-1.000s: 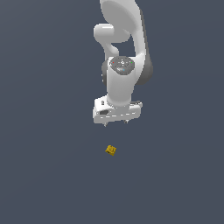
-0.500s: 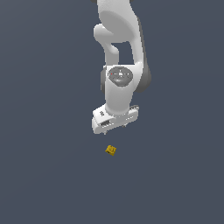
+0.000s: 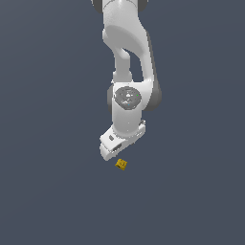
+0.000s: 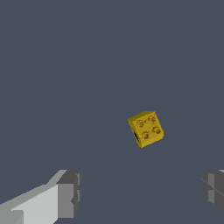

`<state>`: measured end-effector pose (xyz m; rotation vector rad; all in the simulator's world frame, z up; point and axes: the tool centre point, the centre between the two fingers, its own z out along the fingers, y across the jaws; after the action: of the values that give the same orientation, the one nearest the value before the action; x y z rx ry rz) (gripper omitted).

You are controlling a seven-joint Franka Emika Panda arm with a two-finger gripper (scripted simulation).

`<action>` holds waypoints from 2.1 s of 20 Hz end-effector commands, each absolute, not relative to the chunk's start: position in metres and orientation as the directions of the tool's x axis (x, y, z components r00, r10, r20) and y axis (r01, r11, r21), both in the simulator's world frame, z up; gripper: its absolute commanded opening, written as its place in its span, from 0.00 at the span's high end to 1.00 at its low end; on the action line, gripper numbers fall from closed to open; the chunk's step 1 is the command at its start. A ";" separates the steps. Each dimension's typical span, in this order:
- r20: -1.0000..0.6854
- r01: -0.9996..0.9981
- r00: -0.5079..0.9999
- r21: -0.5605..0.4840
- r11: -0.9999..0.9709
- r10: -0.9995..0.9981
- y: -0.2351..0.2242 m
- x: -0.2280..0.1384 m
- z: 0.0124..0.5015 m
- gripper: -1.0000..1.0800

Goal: Pick up the object and move it to a goal position.

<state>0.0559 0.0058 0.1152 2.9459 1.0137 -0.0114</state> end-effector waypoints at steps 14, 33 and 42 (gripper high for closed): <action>-0.005 0.838 0.545 0.003 -0.545 0.838 -0.007 0.082 0.079 0.04; 0.000 0.870 0.494 0.000 -0.494 0.870 -0.011 0.086 0.047 0.04; 0.000 0.871 0.492 0.000 -0.492 0.871 -0.010 0.086 0.022 0.04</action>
<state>0.0851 -0.0104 0.0216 2.7142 1.5839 -0.0031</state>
